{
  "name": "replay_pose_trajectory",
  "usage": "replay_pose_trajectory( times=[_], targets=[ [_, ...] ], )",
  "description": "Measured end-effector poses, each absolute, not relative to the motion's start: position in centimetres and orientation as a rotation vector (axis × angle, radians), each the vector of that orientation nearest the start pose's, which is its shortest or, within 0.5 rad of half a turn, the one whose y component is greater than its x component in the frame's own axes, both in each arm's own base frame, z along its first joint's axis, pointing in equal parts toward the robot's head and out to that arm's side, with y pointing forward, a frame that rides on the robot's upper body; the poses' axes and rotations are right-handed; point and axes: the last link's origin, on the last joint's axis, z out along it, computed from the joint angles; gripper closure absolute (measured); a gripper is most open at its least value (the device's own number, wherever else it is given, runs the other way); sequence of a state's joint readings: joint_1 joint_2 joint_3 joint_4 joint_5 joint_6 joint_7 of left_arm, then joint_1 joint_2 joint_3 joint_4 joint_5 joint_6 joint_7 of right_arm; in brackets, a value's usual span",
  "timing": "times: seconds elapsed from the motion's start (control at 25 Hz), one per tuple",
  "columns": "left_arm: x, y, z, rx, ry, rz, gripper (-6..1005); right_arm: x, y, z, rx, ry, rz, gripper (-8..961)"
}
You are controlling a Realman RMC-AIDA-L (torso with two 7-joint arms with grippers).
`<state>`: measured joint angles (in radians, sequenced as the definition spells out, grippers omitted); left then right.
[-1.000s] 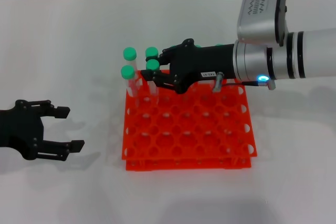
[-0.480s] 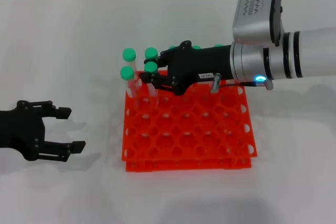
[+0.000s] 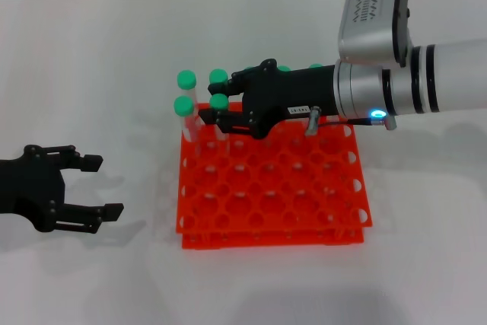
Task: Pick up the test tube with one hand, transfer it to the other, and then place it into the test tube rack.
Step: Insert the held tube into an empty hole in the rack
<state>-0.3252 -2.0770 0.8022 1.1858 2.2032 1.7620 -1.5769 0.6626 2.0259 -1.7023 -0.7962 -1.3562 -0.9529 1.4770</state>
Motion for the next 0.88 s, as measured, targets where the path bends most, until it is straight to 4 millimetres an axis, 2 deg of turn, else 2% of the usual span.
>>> replay_pose_trajectory(
  times=[0.08, 0.44, 0.88],
  targets=[
    [-28.2, 28.4, 5.7, -2.846, -0.564, -0.197, 116, 13.5, 37.2, -8.3, -2.840, 0.237, 0.573, 613],
    [-28.2, 28.3, 5.7, -2.850, -0.560, -0.195, 116, 13.7, 36.6, -7.4, -2.826, 0.225, 0.615, 482],
    [-28.0, 28.4, 5.9, -2.847, -0.497, -0.229, 119, 15.5, 34.5, -3.1, -2.738, 0.204, 0.721, 270]
  ],
)
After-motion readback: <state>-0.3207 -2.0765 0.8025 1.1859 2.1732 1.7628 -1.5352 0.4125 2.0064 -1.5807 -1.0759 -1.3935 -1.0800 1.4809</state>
